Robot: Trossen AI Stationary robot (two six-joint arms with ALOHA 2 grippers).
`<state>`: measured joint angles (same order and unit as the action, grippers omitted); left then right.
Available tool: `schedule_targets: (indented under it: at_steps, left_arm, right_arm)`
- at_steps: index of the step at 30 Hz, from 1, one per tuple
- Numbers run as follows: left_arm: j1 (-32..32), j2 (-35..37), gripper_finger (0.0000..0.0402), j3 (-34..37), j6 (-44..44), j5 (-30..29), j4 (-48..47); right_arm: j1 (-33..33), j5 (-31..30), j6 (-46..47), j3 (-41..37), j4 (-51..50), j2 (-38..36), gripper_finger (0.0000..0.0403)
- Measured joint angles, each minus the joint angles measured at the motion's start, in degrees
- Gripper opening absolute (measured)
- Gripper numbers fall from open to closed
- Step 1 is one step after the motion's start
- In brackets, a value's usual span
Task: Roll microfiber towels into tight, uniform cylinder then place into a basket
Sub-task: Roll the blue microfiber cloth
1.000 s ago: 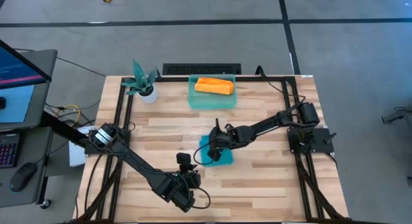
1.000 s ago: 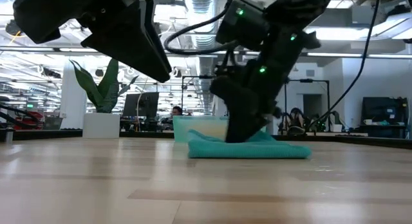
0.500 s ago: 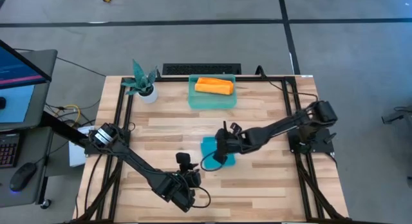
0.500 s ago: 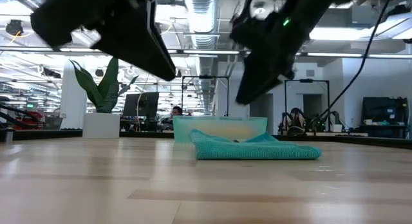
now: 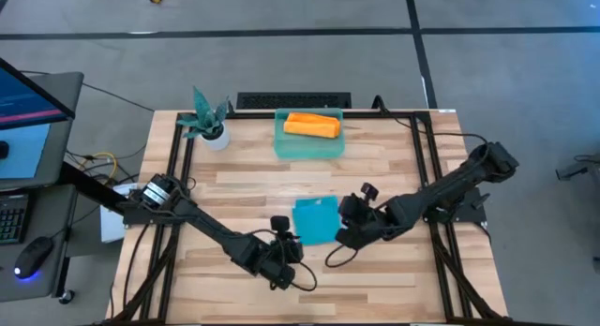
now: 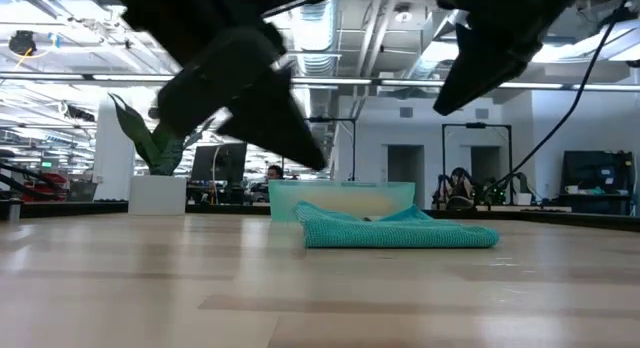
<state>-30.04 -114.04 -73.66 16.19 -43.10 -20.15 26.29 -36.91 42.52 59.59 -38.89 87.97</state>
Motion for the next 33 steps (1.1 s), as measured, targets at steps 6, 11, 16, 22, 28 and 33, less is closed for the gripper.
schedule_targets:
  at_steps: [6, 11, 16, 22, 28, 33]
  left_arm:
    - [3.3, 0.0, 0.0059, 1.9, -3.5, 6.6, 8.4]
    - [4.3, -0.6, 0.0043, 2.0, -3.4, 7.1, 8.0]
    - [4.8, -3.7, 0.0023, 2.0, -3.7, 9.6, 10.7]
    - [5.2, -4.3, 0.0003, 1.9, -3.1, 10.0, 9.5]
    - [4.9, -3.8, 0.0002, 1.9, -2.3, 13.6, 5.6]
    - [4.8, -3.7, 0.0, 1.8, -0.2, 14.3, 0.4]
  right_arm:
    - [1.1, -0.9, 0.6, -2.3, -0.1, -1.3, 0.0113]
    - [0.3, -0.8, 0.6, -2.6, 0.2, -1.3, 0.0113]
    - [-0.3, -0.7, 0.6, -2.6, 1.0, -1.3, 0.0113]
    - [-0.2, -0.6, 0.6, -2.6, 1.3, -1.2, 0.0113]
    - [-0.2, -0.5, 0.6, -2.6, 1.2, -1.2, 0.0113]
    - [-0.2, -0.5, 0.6, -2.6, 1.2, -1.2, 0.0113]
